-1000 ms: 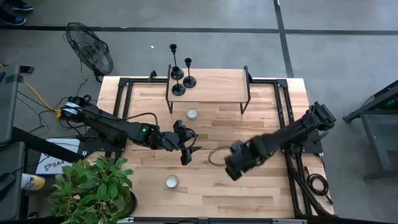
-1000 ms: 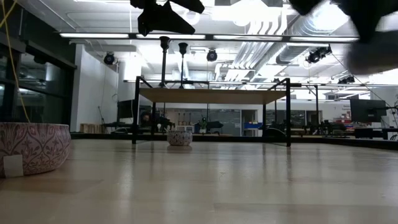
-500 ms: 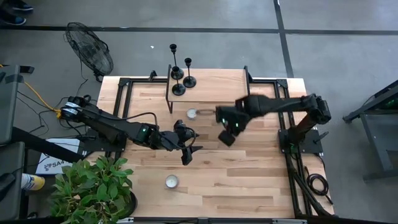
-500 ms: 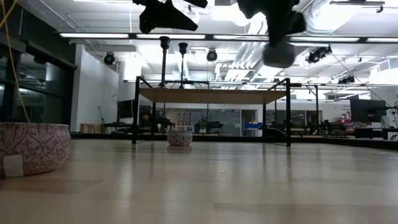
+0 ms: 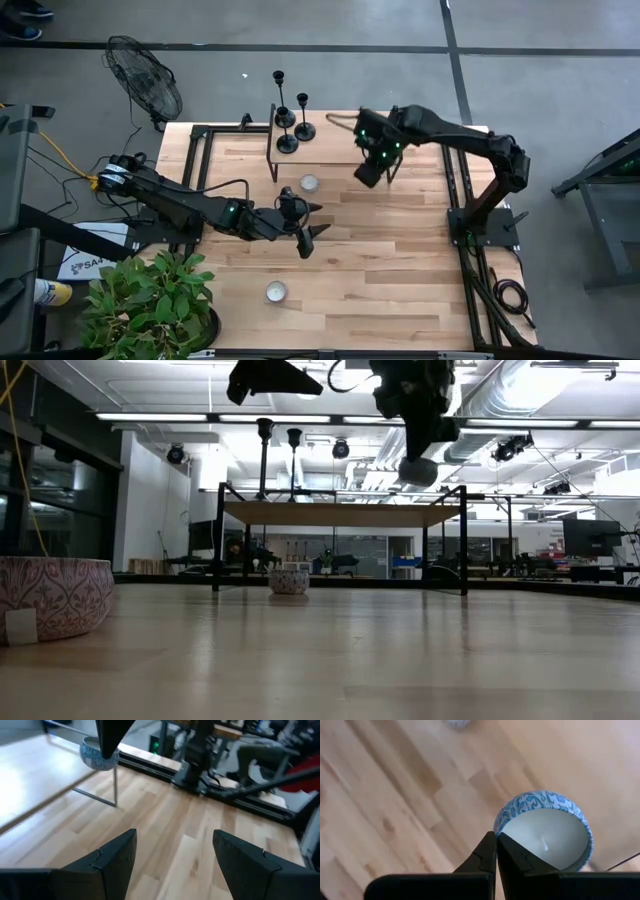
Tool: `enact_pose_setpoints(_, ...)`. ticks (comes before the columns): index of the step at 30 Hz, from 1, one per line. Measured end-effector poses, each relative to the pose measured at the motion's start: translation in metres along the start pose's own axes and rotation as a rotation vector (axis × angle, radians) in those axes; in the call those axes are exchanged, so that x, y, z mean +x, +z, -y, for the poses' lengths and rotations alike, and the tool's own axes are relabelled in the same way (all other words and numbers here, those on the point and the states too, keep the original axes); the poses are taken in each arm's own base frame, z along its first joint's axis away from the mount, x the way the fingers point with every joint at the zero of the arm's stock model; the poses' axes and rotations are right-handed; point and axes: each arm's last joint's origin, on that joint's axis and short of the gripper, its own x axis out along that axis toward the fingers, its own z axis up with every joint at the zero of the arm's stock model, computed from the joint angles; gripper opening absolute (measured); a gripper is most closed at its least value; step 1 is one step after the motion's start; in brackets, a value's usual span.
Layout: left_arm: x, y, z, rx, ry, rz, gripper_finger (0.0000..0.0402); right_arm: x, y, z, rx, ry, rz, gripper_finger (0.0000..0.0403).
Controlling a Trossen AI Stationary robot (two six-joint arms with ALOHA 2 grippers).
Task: Pick & Place candle stick holders
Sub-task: Put the blue scented candle on the shelf
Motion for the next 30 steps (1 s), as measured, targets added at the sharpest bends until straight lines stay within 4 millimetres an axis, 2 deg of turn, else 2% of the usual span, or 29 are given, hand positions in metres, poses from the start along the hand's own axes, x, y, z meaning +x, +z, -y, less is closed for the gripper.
enact_pose_setpoints(7,0.000,0.004,0.000,-0.028,0.055,0.063,0.0257,-0.003,0.022,0.034,0.071,0.049,0.111,0.0000)
enact_pose_setpoints(14,0.000,0.004,-0.001,-0.047,0.063,0.065,0.0257,0.019,0.041,0.063,0.090,0.109,0.092,0.0000)
enact_pose_setpoints(20,0.000,0.004,-0.001,-0.059,0.063,0.066,0.0257,0.029,0.047,0.073,0.081,0.128,0.079,0.0000)
enact_pose_setpoints(25,0.000,0.004,-0.001,-0.073,0.063,0.066,0.0257,0.022,0.052,0.075,0.078,0.152,0.118,0.0000)
enact_pose_setpoints(30,0.000,0.004,-0.001,-0.071,0.064,0.062,0.0257,-0.006,0.066,0.072,0.042,0.156,0.199,0.0000)
